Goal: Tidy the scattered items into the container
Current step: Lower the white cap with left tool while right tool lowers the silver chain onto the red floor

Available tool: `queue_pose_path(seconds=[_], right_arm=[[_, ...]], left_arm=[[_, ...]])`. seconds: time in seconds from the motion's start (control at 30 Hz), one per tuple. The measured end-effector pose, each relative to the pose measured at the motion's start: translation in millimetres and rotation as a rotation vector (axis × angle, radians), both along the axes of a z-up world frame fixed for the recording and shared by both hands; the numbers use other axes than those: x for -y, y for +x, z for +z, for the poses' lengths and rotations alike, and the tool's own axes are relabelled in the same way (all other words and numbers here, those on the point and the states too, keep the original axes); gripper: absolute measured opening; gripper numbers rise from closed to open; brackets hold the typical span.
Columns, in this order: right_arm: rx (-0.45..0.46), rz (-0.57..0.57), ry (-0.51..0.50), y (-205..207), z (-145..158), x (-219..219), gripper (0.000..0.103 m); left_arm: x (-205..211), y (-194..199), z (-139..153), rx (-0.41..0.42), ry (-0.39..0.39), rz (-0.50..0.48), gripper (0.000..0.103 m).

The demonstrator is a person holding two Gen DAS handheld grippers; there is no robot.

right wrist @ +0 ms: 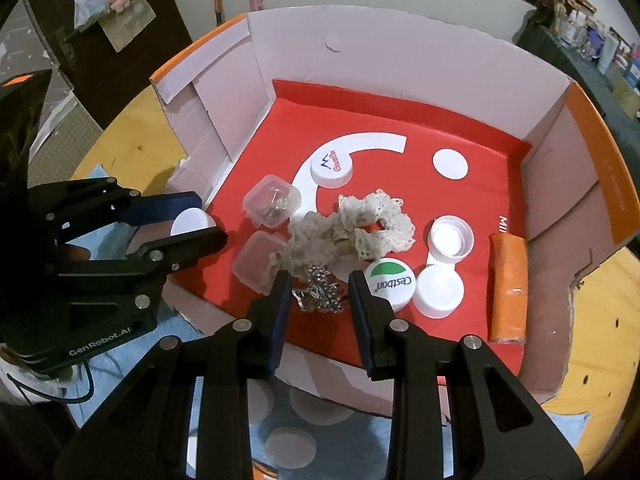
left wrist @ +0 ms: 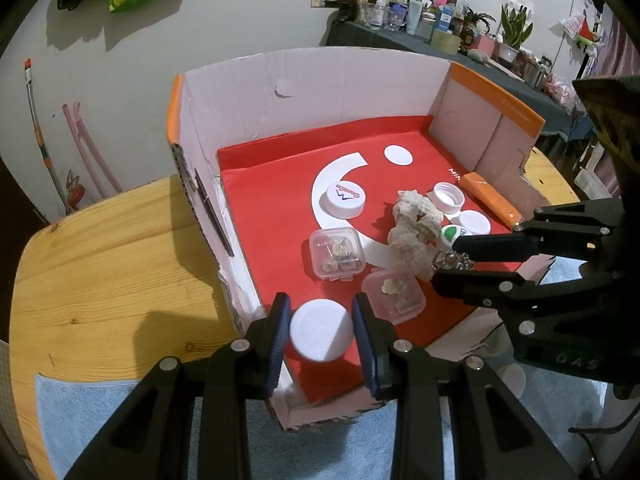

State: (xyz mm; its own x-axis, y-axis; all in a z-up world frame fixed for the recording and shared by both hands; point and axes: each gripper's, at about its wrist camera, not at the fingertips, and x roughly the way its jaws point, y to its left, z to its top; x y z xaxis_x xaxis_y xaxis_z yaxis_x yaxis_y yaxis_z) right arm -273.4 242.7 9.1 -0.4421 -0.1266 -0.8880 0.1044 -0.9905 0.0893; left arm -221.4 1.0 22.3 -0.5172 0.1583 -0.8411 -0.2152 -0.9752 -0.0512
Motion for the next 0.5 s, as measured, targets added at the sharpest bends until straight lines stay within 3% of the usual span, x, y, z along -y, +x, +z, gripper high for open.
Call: queue_pose_path(seconds=[0.5], right_arm=[[0.012,-0.034,0.005,4.8,-3.7,-11.9,0.028]], left_arm=[[-2.7,1.2,-1.9,0.005,0.0,0.001,0.034]])
